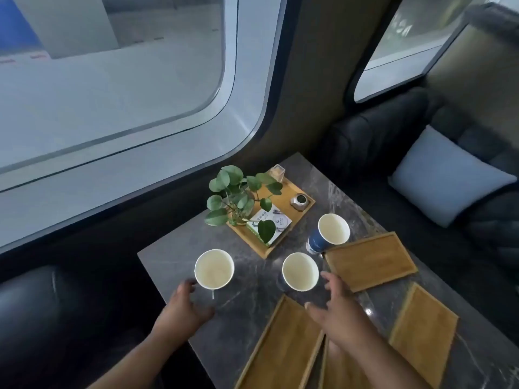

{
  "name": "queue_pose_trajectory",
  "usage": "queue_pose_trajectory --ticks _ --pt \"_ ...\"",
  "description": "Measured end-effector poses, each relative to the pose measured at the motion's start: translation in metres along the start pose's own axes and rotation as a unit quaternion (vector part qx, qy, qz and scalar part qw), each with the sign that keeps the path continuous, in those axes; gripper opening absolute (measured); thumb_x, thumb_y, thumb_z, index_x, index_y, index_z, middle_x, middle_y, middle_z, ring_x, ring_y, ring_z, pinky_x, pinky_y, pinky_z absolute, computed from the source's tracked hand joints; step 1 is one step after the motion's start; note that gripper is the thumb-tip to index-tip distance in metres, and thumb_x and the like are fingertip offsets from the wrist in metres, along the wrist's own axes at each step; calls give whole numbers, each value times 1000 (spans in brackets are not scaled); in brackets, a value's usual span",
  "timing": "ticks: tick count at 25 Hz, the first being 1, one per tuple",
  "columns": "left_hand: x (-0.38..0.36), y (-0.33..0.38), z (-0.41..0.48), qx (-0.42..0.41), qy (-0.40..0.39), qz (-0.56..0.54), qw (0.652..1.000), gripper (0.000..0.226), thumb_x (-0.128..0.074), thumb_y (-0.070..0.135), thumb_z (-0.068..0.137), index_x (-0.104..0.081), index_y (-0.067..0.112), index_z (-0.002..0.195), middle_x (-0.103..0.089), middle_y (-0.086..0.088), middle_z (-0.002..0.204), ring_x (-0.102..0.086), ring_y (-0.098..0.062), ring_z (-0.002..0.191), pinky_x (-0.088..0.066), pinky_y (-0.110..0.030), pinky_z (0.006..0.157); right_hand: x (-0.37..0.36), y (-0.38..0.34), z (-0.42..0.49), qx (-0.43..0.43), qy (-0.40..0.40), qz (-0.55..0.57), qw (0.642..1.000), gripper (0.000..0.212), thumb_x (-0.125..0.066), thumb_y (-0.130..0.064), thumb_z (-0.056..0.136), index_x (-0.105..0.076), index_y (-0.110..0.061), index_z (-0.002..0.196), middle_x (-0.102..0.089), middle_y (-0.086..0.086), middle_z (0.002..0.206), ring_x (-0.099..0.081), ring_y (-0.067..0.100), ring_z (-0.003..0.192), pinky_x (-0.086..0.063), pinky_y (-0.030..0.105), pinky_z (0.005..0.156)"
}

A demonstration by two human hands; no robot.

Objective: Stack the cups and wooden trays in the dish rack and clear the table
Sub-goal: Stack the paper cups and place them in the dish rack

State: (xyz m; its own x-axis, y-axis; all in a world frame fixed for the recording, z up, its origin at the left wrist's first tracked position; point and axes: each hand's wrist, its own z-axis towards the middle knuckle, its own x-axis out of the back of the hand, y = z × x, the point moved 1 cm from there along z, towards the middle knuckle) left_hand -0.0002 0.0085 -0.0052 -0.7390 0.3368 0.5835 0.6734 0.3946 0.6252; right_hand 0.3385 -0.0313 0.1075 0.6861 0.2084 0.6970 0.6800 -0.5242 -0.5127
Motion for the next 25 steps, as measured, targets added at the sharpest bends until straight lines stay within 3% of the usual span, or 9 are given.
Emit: queue_pose_trajectory --ticks 3,7,10,14,17,21,25 --pt "1 11 7 -37 28 -16 999 98 -82 53 58 -37 30 143 -52 9 129 -60 -6 100 -50 -30 80 0 -16 16 70 58 -52 994 105 -81 -49 74 -19 -34 157 -36 -3 156 -44 21 139 -44 37 108" --pt "2 23 12 -92 69 -26 993 107 -81 61 52 -36 31 144 -42 18 127 -45 -2 116 -45 -31 91 -9 -28 33 108 44 -142 983 115 -77 -63 71 -5 -38 157 -27 -1 161 -41 24 142 -48 44 107" --pt "5 33 14 -109 80 -42 990 106 -86 62 51 -40 33 142 -44 18 126 -47 -7 118 -48 -36 92 -12 -33 39 105 30 -203 973 107 -72 -62 76 -6 -36 156 -29 3 162 -40 28 143 -47 47 108" --pt "6 42 13 -125 86 -26 988 95 -90 54 59 -45 35 140 -48 18 124 -54 -14 120 -47 -35 88 -10 -34 33 110 28 -233 966 86 -66 -53 80 -20 -37 151 -38 2 153 -53 28 129 -52 45 98" --pt "4 49 4 -141 84 -13 986 89 -87 66 59 -44 43 133 -52 19 120 -54 -9 112 -48 -34 86 -4 -27 21 117 30 -230 966 82 -63 -51 81 -20 -43 151 -42 1 151 -57 27 125 -54 44 96" --pt "-8 58 -12 -144 62 6 988 90 -84 68 59 -42 44 135 -56 16 125 -56 -13 117 -48 -35 89 -10 -19 12 126 -58 -247 959 93 -63 -62 80 -10 -47 154 -27 -2 164 -42 30 141 -44 52 108" --pt "-27 59 -20 -159 61 7 985 93 -81 71 58 -42 42 137 -57 15 130 -56 -12 120 -49 -35 95 -45 -13 18 141 -121 -295 937 87 -63 -63 83 -14 -44 152 -22 1 165 -37 34 143 -40 58 109"
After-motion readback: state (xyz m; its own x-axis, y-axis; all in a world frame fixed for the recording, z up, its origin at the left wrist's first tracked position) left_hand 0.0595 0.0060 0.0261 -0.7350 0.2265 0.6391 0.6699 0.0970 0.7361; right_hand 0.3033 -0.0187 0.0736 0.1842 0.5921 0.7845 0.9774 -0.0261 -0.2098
